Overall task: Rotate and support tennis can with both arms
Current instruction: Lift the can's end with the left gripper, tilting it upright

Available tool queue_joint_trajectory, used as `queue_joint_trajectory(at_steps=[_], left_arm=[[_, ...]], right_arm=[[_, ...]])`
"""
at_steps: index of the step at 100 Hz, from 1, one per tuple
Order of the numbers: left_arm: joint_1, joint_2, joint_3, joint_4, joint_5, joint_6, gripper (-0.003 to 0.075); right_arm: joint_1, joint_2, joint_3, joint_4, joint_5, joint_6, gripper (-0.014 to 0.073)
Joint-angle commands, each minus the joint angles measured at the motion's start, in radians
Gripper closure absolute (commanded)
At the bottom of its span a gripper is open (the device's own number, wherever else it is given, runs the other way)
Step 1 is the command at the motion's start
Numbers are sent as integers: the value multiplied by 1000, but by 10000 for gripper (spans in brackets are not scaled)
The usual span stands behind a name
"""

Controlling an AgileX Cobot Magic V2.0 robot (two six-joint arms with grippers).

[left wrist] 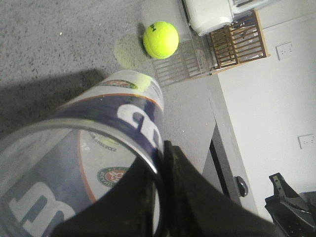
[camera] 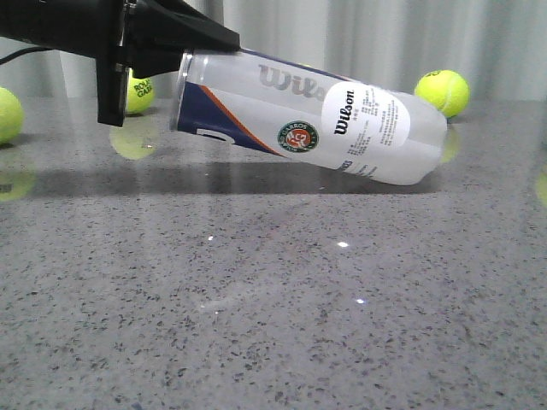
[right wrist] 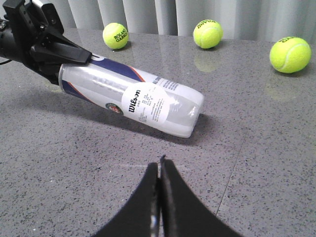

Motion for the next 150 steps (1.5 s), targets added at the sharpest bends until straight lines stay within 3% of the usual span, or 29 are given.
queue_joint_trajectory(at_steps=[1,28,53,71,90,116,150], left_arm=[[-6,-74,-29,-79,98,41,741],[-6,-244,-54,2,16,30,741],[-6,-401,-217,400,-42,-210,741],[-6,-450,-369,721,41,-429,741],[-15,-464,-489,839,98,-513,741],[-186,-455,-522,1151,98,-642,741],[-409,-350,-522,1231,98,-642,741]], right_arm=[[-7,9,-24,-9,-74,-6,650],[-7,9,-24,-9,-74,-6,650],[-7,9,-24,-9,-74,-6,650],[-7,9,-24,-9,-74,-6,650],[-7,9,-24,-9,-74,-6,650],[-7,9,-24,-9,-74,-6,650],[-7,9,-24,-9,-74,-6,650]])
